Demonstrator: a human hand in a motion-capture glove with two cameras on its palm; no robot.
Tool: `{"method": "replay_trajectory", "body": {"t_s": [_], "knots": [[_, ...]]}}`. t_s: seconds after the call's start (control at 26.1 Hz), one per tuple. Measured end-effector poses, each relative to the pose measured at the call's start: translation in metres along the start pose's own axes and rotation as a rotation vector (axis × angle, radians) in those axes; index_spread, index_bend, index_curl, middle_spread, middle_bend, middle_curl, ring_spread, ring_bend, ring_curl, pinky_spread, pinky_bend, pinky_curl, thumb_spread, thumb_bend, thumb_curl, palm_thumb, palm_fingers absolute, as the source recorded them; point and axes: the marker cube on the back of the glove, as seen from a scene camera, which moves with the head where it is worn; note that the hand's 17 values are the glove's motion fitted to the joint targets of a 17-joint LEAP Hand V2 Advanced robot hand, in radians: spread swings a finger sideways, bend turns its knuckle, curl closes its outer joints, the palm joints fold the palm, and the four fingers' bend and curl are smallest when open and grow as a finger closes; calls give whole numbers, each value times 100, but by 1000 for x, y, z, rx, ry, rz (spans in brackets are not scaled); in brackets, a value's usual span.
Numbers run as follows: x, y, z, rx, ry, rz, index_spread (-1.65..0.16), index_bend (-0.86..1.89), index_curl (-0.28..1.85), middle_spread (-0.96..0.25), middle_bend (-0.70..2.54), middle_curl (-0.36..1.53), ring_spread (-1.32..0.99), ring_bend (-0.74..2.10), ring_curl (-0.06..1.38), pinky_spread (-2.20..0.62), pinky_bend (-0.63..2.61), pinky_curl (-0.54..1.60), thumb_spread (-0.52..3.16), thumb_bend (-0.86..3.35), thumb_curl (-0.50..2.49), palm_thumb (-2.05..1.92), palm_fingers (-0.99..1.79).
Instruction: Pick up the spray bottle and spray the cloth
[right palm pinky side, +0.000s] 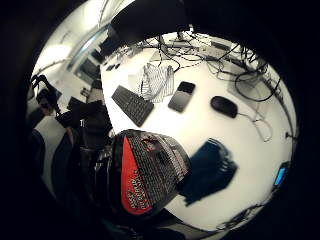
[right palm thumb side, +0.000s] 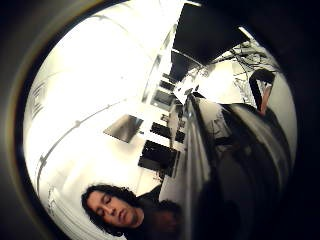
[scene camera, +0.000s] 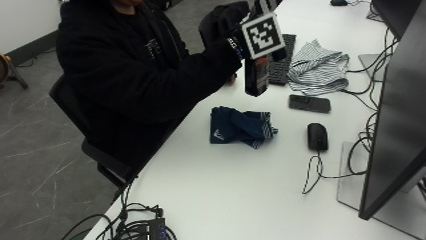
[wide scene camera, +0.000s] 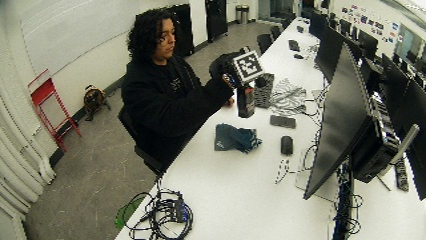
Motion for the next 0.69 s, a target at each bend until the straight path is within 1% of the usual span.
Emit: {"method": "replay_trajectory", "body": {"t_s": [0.08, 0.15, 0.35, 0.42, 0.58, 0.69], "knots": [[26, -13, 29, 137, -27, 33, -29, 30, 63, -21, 66, 54, -22, 68, 47, -30, 42, 40, 35, -2, 85, 96, 138], [44, -17, 53, 201, -37, 56, -29, 30, 63, -21, 66, 54, -22, 69, 47, -31, 43, 40, 35, -3, 85, 96, 138], [75, -21, 84, 267, -45, 90, -29, 29, 63, -21, 66, 55, -21, 69, 47, -31, 44, 41, 34, -3, 85, 96, 138], [83, -20, 89, 262, -62, 105, -29, 29, 63, -21, 66, 55, -21, 69, 47, -31, 44, 41, 35, -2, 86, 96, 138], [87, -19, 90, 228, -134, 122, -29, 28, 63, -21, 66, 55, -21, 70, 47, -31, 45, 41, 35, -3, 86, 96, 138], [92, -40, 82, 254, -138, 114, -29, 27, 63, -21, 66, 55, -21, 70, 47, -31, 45, 41, 36, -2, 86, 97, 138]]}}
